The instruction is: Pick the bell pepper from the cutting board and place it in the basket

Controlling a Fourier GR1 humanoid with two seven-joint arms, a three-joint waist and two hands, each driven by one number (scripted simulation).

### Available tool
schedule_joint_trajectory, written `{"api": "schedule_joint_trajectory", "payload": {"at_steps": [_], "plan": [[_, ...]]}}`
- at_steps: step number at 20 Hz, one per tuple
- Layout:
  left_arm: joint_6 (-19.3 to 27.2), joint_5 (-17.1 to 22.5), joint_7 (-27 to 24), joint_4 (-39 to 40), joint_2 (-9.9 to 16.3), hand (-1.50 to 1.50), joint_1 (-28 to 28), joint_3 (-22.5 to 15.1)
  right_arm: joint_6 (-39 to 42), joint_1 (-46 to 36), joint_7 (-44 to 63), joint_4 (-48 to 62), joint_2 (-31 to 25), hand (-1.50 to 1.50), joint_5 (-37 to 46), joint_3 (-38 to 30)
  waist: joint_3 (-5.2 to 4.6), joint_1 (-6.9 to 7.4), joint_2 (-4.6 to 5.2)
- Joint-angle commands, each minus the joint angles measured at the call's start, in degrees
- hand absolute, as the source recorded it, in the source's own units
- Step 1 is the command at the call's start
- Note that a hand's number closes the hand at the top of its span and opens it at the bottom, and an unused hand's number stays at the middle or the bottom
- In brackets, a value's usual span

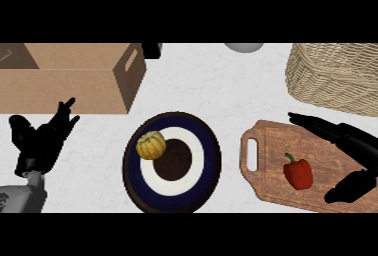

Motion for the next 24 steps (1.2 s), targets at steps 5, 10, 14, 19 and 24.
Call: {"api": "schedule_joint_trajectory", "payload": {"at_steps": [5,10,14,19,24], "plan": [[1.55,-1.72,2.8,-1.91,-1.47,0.0,-5.71,0.69,-3.63,-2.7,-1.62,9.18,2.55,-1.5,10.89,6.36,0.07,-0.22,0.05],[-0.61,-2.88,-4.26,2.79,-3.68,0.0,-2.86,1.72,-5.7,-3.81,-6.44,14.73,1.83,-1.5,13.69,4.66,0.04,-0.45,0.04],[-1.2,-2.64,1.4,-2.03,-1.71,0.0,-3.48,2.75,-7.15,-2.35,-7.41,14.02,4.34,-1.5,14.45,5.1,0.05,-0.42,-0.04],[-0.64,-4.37,0.82,-2.67,-3.06,0.0,-2.89,2.62,-2.59,-1.74,-12.59,15.13,1.3,-1.5,13.19,3.58,0.05,-0.53,-0.06],[-4.05,-4.52,-2.62,1.58,-3.07,0.0,-2.34,4.63,0.41,-3.05,-12.64,12.13,1.72,-1.5,12.54,2.94,0.01,-0.69,-0.07]]}}
